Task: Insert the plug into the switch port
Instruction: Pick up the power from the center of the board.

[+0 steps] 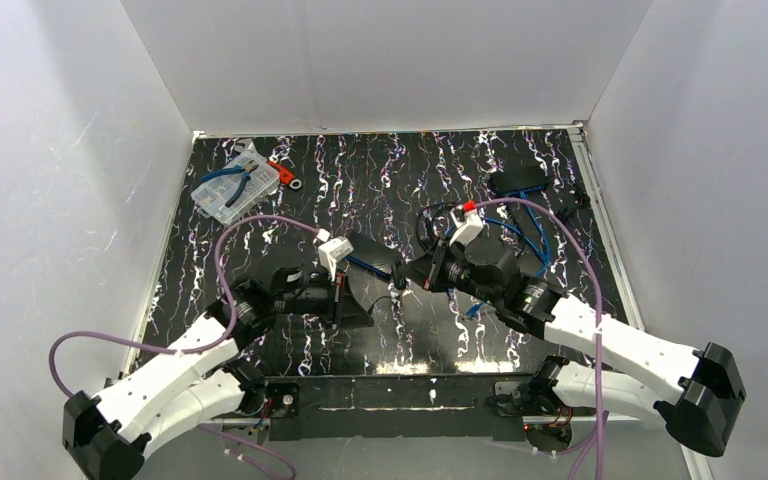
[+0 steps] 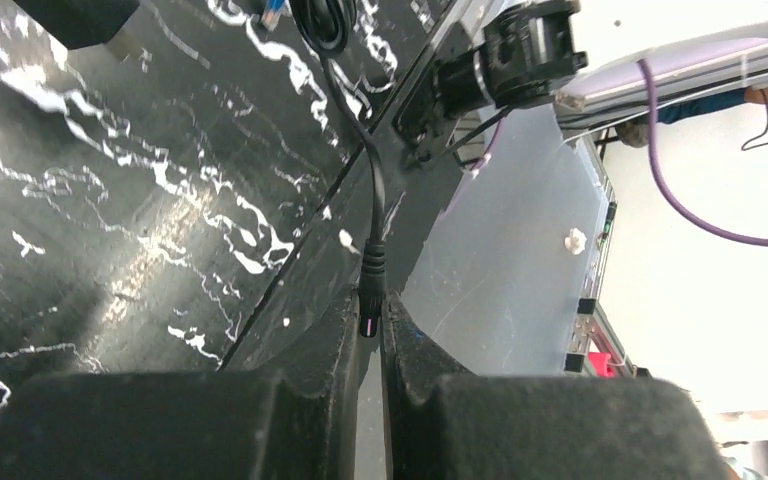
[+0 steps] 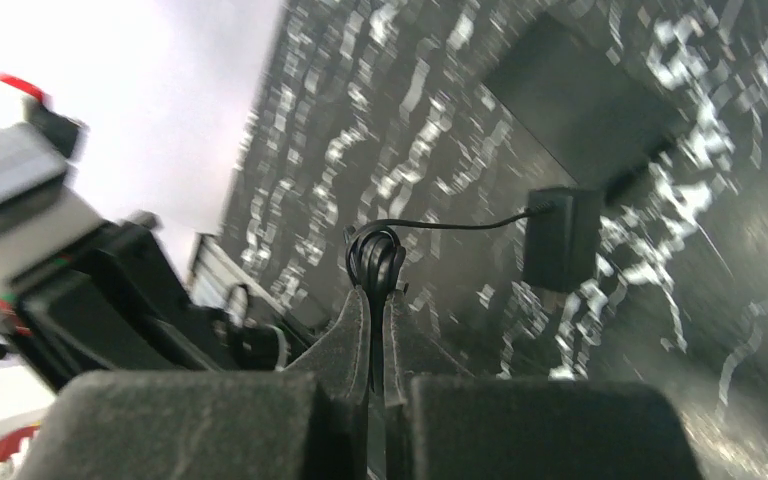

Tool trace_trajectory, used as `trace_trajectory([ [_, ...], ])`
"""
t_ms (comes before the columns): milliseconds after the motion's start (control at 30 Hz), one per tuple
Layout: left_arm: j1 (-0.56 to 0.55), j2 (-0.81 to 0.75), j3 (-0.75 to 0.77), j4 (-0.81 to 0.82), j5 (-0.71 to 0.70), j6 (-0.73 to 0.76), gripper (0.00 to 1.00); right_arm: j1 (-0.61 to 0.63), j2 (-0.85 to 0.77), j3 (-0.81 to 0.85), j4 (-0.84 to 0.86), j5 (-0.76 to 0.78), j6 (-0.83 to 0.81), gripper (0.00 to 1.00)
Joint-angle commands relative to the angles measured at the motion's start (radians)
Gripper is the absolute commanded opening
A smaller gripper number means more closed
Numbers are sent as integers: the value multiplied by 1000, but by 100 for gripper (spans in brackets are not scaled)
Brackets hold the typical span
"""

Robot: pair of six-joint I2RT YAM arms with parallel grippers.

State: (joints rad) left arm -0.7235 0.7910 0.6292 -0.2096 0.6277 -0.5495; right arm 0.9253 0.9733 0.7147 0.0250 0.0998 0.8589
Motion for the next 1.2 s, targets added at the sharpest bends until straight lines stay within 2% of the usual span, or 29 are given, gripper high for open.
trace_trajectory([
  [0,-3,63,-30,6,65,-28,0,5,-13,-91,1,24,30,1],
  [367,-3,198,-31,1,115,-39,0,4,27,-164,-72,-14,-9,2],
  [500,-3,221,-27,-10,130,-38,0,4,2,-170,-108,-15,-80,26],
  [600,-2,233,-18,-26,148,-38,0,5,-47,-166,-131,-13,-156,39],
  [800,-2,250,7,-80,203,-16,0,4,-159,-134,-171,-26,-363,53],
  [900,-3,267,25,-113,232,4,0,4,-194,-92,-203,-83,-498,55],
  [1167,-3,292,66,-172,357,44,0,16,-159,17,-250,-424,-842,55],
])
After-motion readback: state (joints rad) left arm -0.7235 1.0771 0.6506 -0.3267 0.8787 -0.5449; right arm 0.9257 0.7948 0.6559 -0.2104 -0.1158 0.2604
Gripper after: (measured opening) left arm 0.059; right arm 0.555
